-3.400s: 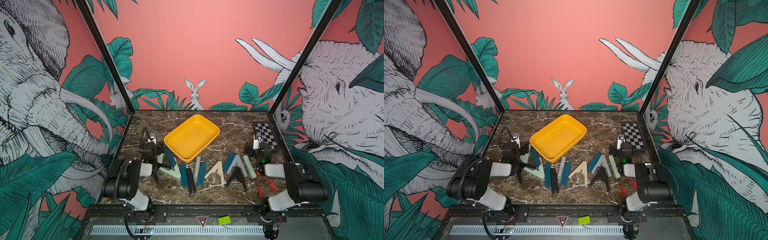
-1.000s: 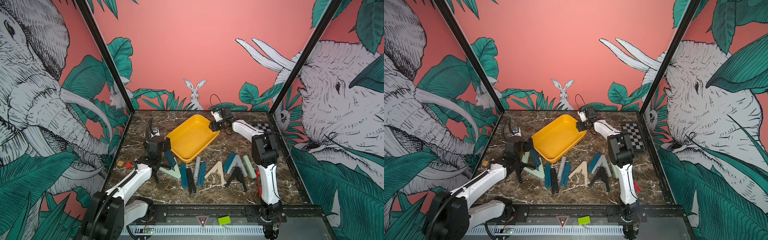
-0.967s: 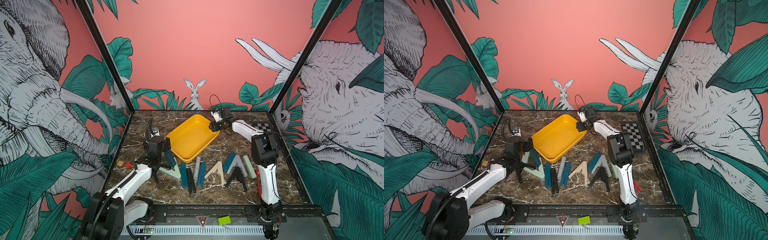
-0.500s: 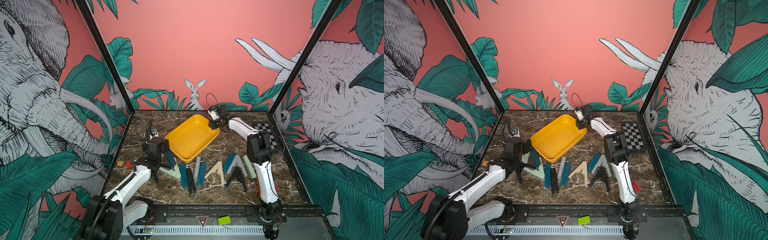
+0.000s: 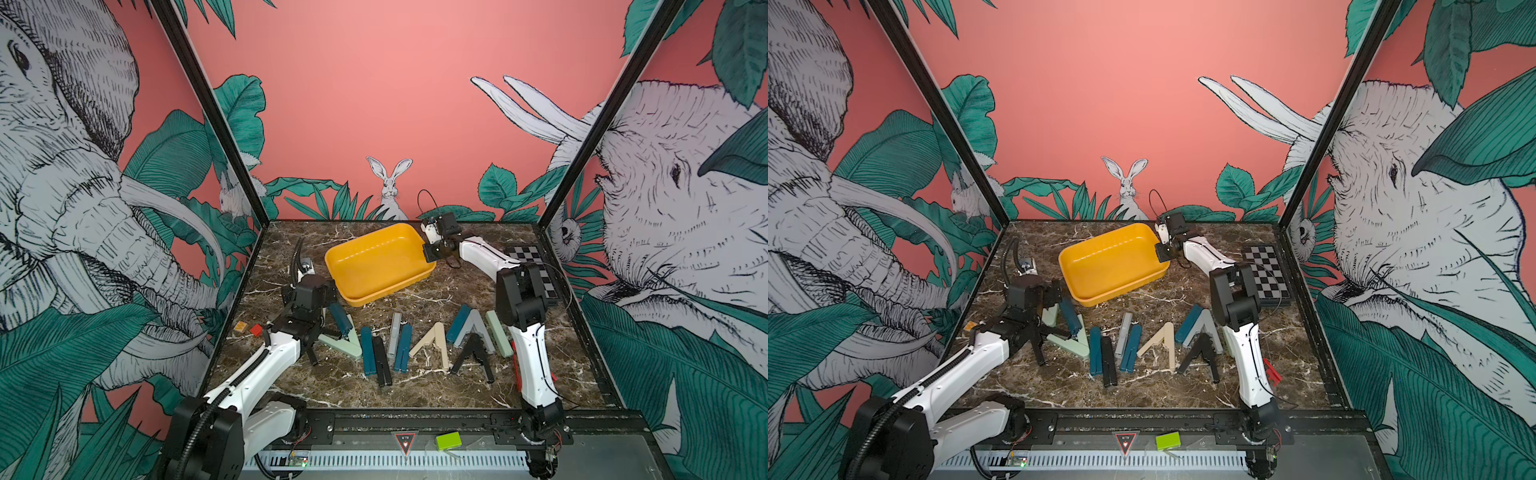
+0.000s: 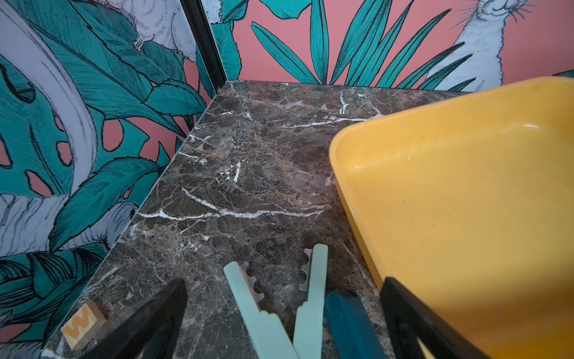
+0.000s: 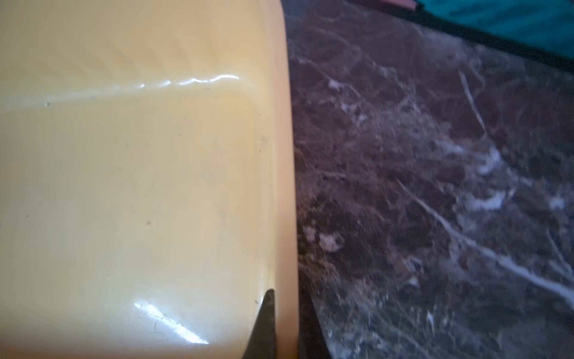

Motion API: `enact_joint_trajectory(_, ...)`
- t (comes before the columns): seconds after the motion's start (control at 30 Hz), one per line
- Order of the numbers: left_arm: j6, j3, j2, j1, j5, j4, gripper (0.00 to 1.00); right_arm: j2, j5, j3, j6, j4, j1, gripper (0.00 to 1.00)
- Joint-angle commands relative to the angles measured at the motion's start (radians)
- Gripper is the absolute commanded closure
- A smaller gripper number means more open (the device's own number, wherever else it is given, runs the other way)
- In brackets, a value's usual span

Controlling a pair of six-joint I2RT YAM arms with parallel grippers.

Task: Put the pruning pliers into the storage box
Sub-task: Adjust the storage box at the center of the board.

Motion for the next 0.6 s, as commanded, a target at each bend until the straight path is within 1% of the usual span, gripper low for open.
enact_joint_trajectory(0.0,0.004,-0.015,-0.023,-0.003,-0.033,-0.023,0.01,-0.108,0.000,-0.113,0.069,0.106,-0.048,1.00)
enact_joint_trajectory(0.07,0.004,-0.012,-0.018,0.001,-0.027,-0.023,0.01,-0.165,-0.005,-0.188,0.068,0.139,-0.068,1.00)
enact_joint_trajectory(0.17,0.000,-0.007,-0.008,0.003,-0.022,-0.021,0.01,-0.233,0.013,-0.273,0.065,0.138,-0.096,1.00)
enact_joint_trajectory(0.27,-0.006,-0.001,0.008,0.003,-0.015,-0.021,0.01,-0.305,0.061,-0.359,0.092,0.089,-0.126,1.00)
enact_joint_trajectory(0.4,-0.006,0.005,0.022,0.003,-0.010,-0.016,0.01,-0.411,0.146,-0.526,0.110,0.102,-0.142,1.00)
enact_joint_trajectory(0.5,-0.002,0.008,0.035,0.002,0.019,0.002,0.01,-0.468,0.161,-0.623,0.139,0.095,-0.158,1.00)
enact_joint_trajectory(0.57,-0.005,0.016,0.051,0.002,0.032,0.010,0.01,-0.491,0.159,-0.677,0.160,0.129,-0.177,1.00)
